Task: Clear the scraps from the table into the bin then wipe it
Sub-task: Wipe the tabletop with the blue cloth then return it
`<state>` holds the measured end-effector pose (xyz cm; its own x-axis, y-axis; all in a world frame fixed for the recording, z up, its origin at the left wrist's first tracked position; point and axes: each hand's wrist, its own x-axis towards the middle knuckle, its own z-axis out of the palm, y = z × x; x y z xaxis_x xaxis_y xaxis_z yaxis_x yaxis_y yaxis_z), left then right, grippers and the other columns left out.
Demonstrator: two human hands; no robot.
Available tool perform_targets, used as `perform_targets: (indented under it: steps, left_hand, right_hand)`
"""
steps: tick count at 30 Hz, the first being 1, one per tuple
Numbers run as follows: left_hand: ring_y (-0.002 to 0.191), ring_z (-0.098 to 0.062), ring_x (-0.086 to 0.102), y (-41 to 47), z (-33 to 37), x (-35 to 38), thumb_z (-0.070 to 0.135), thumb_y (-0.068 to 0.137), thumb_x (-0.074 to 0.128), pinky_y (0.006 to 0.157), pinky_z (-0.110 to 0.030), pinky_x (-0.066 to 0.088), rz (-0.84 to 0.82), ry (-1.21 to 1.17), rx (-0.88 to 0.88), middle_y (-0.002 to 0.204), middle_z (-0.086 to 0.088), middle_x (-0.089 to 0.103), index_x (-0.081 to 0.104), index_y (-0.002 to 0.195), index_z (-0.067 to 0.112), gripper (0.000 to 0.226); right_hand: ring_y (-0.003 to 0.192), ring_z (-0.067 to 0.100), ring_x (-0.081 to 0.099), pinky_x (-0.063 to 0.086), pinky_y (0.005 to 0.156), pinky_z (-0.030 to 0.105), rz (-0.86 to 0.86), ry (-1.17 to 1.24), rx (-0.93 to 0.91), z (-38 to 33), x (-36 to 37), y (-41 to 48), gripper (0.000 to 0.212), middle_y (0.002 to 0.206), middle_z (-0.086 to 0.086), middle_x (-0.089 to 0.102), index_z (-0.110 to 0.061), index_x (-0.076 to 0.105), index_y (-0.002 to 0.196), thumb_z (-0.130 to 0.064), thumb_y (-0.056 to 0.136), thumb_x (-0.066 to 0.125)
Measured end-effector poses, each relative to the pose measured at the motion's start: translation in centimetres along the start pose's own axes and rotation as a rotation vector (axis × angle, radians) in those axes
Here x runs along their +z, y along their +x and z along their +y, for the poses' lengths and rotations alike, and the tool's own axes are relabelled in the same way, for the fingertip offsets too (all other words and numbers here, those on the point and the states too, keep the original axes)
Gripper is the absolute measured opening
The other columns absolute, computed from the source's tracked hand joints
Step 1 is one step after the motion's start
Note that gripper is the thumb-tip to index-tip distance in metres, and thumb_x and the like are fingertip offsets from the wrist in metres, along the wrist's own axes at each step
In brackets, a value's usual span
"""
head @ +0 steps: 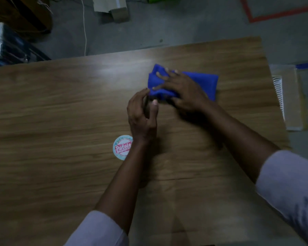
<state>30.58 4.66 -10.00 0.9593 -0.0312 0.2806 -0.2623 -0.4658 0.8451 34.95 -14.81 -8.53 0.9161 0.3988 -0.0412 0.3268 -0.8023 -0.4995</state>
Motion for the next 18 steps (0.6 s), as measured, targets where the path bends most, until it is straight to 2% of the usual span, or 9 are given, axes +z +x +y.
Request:
perform_targets:
  steps: [3, 6, 8, 11, 12, 15, 18]
  left_hand:
    - [0.129, -0.027, 0.054, -1.5, 0.6, -1.4, 0.029, 0.099, 0.056, 0.104, -0.051, 0.046, -0.021, -0.004, -0.036, 0.139, -0.01, 0.059, 0.057, 0.137, 0.004, 0.046]
    - [0.13, -0.026, 0.054, -3.0, 1.7, -2.7, 0.03, 0.099, 0.055, 0.105, -0.053, 0.045, -0.047, 0.003, -0.054, 0.139, -0.009, 0.06, 0.06, 0.134, 0.005, 0.044]
    - [0.131, -0.026, 0.053, -3.8, 1.8, -3.4, 0.031, 0.099, 0.054, 0.106, -0.052, 0.044, -0.066, 0.002, -0.048, 0.14, -0.009, 0.06, 0.061, 0.133, 0.006, 0.043]
    - [0.131, -0.026, 0.053, -4.5, 1.0, -3.6, 0.032, 0.099, 0.054, 0.108, -0.051, 0.042, -0.083, 0.029, -0.034, 0.14, -0.009, 0.06, 0.062, 0.132, 0.006, 0.042]
    - [0.131, -0.027, 0.053, -4.8, 0.6, -3.5, 0.032, 0.099, 0.054, 0.108, -0.051, 0.042, -0.085, 0.041, -0.031, 0.14, -0.009, 0.06, 0.062, 0.132, 0.006, 0.043]
    - [0.132, -0.026, 0.052, -5.3, -0.4, -3.3, 0.033, 0.1, 0.053, 0.112, -0.047, 0.041, -0.084, 0.086, 0.003, 0.14, -0.01, 0.06, 0.061, 0.134, 0.004, 0.045]
    - [0.134, -0.026, 0.051, -5.5, -0.7, -3.2, 0.035, 0.1, 0.052, 0.113, -0.044, 0.04, -0.095, 0.087, 0.004, 0.142, -0.01, 0.058, 0.059, 0.136, 0.004, 0.048]
  right_hand:
    - [0.154, 0.027, 0.026, 0.018, 0.127, 0.047, -0.065, 0.116, -0.046, -4.0, 1.2, -5.6, 0.07, 0.161, 0.003, 0.04, -0.022, 0.065, 0.135, -0.006, 0.068, 0.053]
    - [0.149, 0.029, 0.034, 0.024, 0.124, 0.049, -0.11, 0.241, -0.056, -7.7, 2.0, -11.2, 0.065, 0.153, 0.005, 0.049, -0.012, 0.07, 0.126, 0.003, 0.066, 0.052]
    - [0.145, 0.03, 0.039, 0.032, 0.121, 0.05, -0.031, 0.276, 0.0, -8.5, 1.0, -12.5, 0.063, 0.148, 0.012, 0.055, -0.009, 0.07, 0.126, 0.006, 0.068, 0.054]
    - [0.146, 0.028, 0.036, 0.027, 0.123, 0.043, 0.176, 0.216, 0.084, -6.4, -1.8, -9.5, 0.059, 0.15, 0.015, 0.053, -0.011, 0.068, 0.131, 0.003, 0.075, 0.054]
    - [0.148, 0.029, 0.034, 0.026, 0.124, 0.044, 0.205, 0.182, 0.11, -5.2, -2.4, -7.7, 0.057, 0.152, 0.015, 0.051, -0.012, 0.067, 0.132, 0.0, 0.078, 0.053]
    - [0.151, 0.037, 0.033, 0.023, 0.125, 0.052, 0.121, 0.096, 0.185, -2.9, -1.2, -3.9, 0.06, 0.155, 0.015, 0.047, -0.014, 0.066, 0.135, -0.006, 0.078, 0.05]
    - [0.152, 0.031, 0.032, 0.019, 0.127, 0.043, 0.08, 0.053, 0.108, -3.5, 1.9, -4.8, 0.068, 0.158, 0.011, 0.044, -0.019, 0.065, 0.136, -0.001, 0.073, 0.05]
